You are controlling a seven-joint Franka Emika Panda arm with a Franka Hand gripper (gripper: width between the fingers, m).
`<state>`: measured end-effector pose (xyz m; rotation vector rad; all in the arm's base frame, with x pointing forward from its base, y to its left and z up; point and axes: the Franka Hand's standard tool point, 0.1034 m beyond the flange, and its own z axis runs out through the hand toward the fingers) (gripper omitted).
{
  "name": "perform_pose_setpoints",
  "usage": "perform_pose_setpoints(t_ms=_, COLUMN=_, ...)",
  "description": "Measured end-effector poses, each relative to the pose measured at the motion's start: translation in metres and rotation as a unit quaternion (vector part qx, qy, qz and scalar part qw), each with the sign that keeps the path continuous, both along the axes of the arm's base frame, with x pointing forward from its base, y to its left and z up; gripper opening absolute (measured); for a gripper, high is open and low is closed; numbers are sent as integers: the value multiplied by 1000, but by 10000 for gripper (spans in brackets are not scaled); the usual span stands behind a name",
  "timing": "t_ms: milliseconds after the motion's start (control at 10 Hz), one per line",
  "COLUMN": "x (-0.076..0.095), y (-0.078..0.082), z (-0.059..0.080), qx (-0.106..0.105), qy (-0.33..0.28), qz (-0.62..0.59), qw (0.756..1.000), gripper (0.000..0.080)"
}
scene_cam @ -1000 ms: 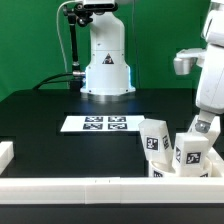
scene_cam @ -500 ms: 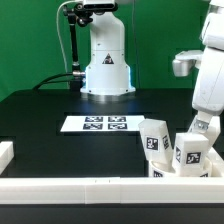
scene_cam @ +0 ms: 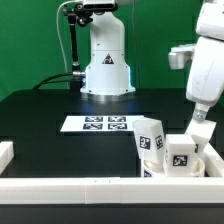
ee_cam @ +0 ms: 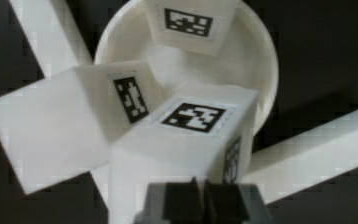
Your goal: Assemble stool
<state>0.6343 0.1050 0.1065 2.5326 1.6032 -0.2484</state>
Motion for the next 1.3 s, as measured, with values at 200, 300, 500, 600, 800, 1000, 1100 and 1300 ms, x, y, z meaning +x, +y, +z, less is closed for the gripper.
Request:
perform_pose_setpoints(t_ms=200, x=0, y=-4, z=0, qx=0, qy=1, qz=-5, qw=1000, gripper=4)
perform_pose_setpoints(t_ms=300, x=0, y=-5, z=0, qx=0, qy=0, qz=-6, qw=1000, gripper=1)
perform_pose_setpoints(t_ms=500, x=0, y=-6, z=0, qx=0, qy=0, qz=-8, qw=1000, gripper=1)
perform_pose_setpoints(t_ms=600, x=1, y=-7, z=0, qx=-1, qy=1, qz=-9, qw=1000, gripper=104)
perform_pose_setpoints(t_ms=800, x=2, y=-10, z=1, qx=-1, qy=1, qz=-13, qw=1000, gripper=405)
perform_pose_setpoints(t_ms=1000, x=2, y=-15, z=1, qx=-3, qy=7, qz=-20, qw=1000, gripper=543)
perform_pose_setpoints(t_ms=1100, x=5, y=-18, z=0, qx=-5, qy=10, qz=-23, qw=1000, gripper=616)
perform_pose_setpoints(t_ms=1300, x=12, y=-21, z=-5, qx=-8, qy=8, qz=-25, qw=1000, gripper=642)
